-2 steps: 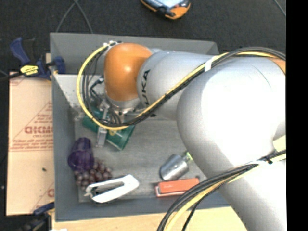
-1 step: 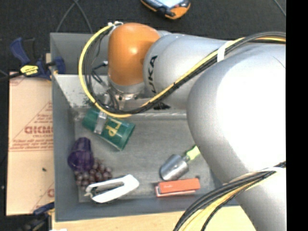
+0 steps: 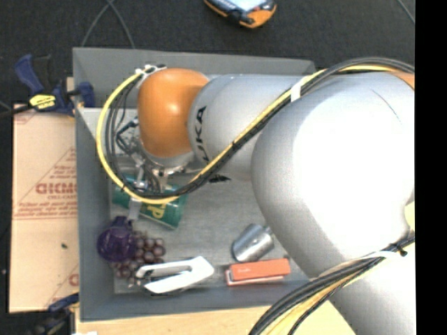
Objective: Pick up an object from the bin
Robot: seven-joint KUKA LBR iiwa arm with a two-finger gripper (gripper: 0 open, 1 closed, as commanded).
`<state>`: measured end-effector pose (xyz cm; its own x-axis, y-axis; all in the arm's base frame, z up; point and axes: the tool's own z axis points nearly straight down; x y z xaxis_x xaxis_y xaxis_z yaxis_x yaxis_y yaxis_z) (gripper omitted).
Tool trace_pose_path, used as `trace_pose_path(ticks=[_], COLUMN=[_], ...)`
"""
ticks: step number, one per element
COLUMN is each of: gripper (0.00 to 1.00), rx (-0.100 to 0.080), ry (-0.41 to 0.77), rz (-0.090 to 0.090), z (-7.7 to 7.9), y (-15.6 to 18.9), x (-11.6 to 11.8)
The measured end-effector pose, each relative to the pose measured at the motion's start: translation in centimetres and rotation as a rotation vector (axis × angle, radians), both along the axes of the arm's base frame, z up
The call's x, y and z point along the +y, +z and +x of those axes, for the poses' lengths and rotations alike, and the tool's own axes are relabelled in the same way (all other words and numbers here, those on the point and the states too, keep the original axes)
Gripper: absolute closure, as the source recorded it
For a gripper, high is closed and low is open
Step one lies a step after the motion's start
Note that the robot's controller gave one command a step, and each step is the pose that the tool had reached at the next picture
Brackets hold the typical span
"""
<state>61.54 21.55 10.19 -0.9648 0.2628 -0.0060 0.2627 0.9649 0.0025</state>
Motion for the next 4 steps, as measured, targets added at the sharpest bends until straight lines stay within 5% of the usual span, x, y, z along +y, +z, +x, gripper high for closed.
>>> trace_pose_path(ticks=[1,2,4], gripper=[0.00,1.00,1.00], rx=[-0.007,-0.010,-0.002], ry=[-0.101,-0.202,-0.203], rz=[0.005,0.001,0.001], z=[2.2,-2.3,-2.6], y=[-3.1,-2.9,-1.2], x=[-3.0,-0.3,-0.3])
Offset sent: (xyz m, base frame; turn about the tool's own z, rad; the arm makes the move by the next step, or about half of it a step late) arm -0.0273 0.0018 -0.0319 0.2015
